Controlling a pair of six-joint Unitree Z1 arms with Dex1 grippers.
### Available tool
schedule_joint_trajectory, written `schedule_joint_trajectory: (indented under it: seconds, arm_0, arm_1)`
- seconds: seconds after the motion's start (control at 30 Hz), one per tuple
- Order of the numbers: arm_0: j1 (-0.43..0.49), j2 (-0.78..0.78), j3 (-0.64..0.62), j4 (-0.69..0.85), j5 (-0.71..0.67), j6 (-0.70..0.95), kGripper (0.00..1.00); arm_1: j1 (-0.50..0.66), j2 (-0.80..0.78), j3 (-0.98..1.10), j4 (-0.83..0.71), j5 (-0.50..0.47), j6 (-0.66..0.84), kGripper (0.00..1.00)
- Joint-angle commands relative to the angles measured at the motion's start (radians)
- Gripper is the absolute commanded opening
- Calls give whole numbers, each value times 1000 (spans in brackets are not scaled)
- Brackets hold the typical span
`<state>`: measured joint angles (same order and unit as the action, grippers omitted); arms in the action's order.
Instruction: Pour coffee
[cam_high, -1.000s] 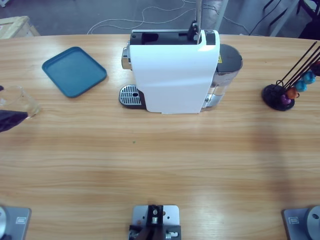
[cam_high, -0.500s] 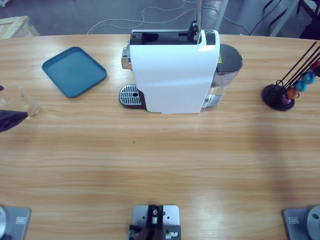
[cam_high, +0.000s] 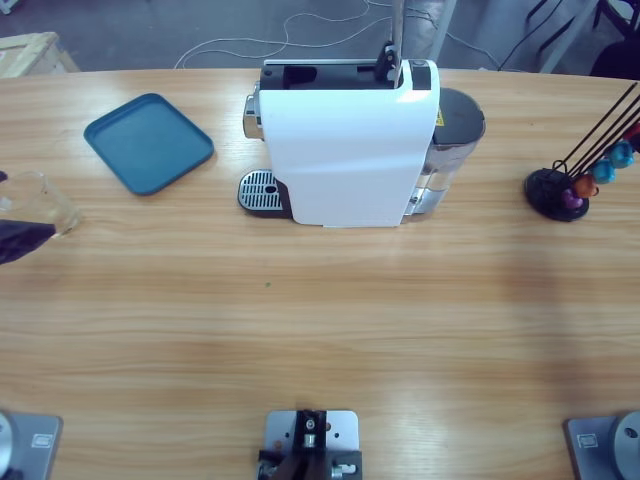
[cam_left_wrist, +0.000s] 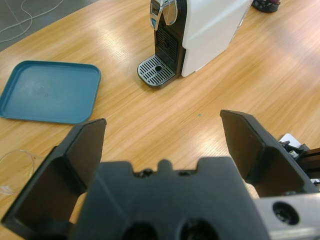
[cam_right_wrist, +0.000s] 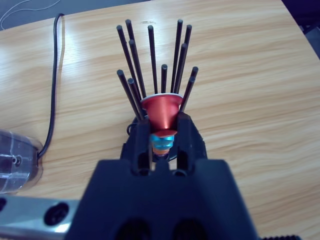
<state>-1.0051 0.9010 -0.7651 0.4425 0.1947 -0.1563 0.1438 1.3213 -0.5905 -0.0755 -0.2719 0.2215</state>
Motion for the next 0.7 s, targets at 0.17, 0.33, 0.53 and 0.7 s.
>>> schedule_joint_trajectory:
  seconds: [0.17, 0.33, 0.53, 0.7]
  arm_0:
    - [-4, -11, 40, -5, -11, 9, 1000]
    - [-4, -23, 52, -5, -12, 6, 1000]
    - [-4, -18, 55, -10, -13, 6, 1000]
    - [-4, -9, 56, -13, -14, 6, 1000]
  arm_1:
    - [13, -45, -114, 123, -27, 13, 0]
    - [20, -76, -125, 144, -29, 16, 0]
    - [44, -181, -177, 244, -43, 17, 0]
    - [141, -312, -218, 342, 77, -94, 0]
